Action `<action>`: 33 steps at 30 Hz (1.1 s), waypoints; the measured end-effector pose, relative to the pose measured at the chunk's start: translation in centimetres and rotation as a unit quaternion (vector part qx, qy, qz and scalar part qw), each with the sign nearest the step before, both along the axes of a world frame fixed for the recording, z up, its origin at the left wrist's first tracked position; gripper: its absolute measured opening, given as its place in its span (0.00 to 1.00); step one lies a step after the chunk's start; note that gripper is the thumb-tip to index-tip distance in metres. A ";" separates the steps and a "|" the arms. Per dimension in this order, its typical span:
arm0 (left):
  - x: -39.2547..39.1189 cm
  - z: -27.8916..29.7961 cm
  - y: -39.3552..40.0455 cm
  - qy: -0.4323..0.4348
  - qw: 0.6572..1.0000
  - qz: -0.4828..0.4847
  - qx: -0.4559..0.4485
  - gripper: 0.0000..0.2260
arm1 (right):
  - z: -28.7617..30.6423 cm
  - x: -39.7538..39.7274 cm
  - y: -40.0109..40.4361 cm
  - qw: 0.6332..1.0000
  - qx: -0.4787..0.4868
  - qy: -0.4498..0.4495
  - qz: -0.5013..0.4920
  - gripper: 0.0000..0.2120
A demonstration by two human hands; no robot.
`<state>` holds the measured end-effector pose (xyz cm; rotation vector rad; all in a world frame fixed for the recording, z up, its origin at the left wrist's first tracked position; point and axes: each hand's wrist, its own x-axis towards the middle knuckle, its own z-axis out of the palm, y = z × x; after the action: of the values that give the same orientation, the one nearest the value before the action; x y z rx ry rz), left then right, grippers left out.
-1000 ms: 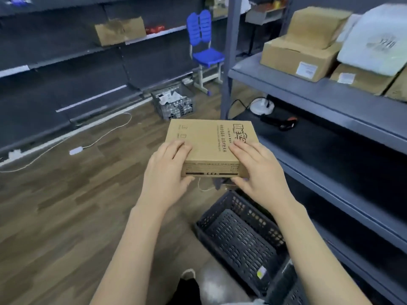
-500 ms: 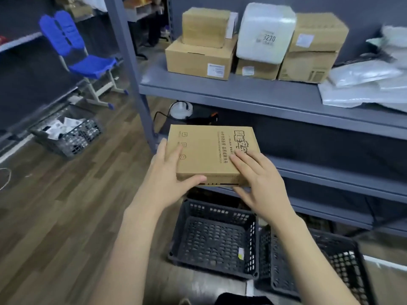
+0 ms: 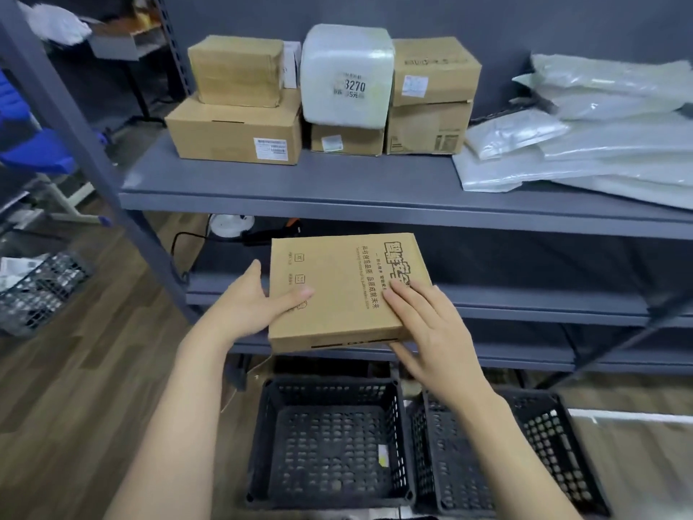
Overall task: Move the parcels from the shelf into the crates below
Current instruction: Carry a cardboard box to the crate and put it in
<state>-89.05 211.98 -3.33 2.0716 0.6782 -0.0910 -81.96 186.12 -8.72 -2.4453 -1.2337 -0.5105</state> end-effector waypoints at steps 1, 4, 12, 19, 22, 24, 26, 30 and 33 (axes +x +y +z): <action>0.1 -0.2 0.1 -0.009 1.000 0.001 -0.016 0.55 | 0.0 0.4 0.0 1.000 -0.002 0.015 -0.005 0.36; 0.3 -0.6 0.5 -0.033 0.999 -0.020 -0.015 0.60 | 0.2 1.5 0.2 0.997 -0.003 0.071 -0.037 0.38; 1.1 -0.5 1.3 -0.183 0.976 -0.044 0.111 0.37 | 2.4 3.9 0.6 0.984 0.057 0.117 -0.125 0.53; 0.6 1.2 3.9 -0.256 0.931 -0.109 0.236 0.27 | 4.4 3.7 3.6 0.979 0.079 0.174 -0.075 0.43; 0.2 1.5 6.3 -0.278 0.923 -0.109 0.242 0.31 | 5.1 3.1 5.2 0.974 0.111 0.183 -0.068 0.33; 0.1 1.9 7.6 -0.281 0.927 -0.126 0.215 0.32 | 5.1 2.7 6.4 0.978 0.136 0.151 -0.056 0.30; -0.2 2.7 8.4 -0.263 0.933 -0.150 0.193 0.36 | 4.8 2.4 7.2 0.981 0.151 0.116 -0.044 0.30; -0.9 3.6 9.3 -0.144 0.967 -0.191 0.090 0.46 | 4.1 2.5 8.0 0.981 0.181 0.027 -0.065 0.34; -1.0 4.1 9.3 -0.093 0.974 -0.201 0.055 0.52 | 4.0 2.4 8.6 0.976 0.203 -0.028 -0.075 0.35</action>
<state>-90.02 221.32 0.81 2.2653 0.1469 -0.0882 -79.55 194.75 -4.75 -2.1920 -0.8641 -0.7925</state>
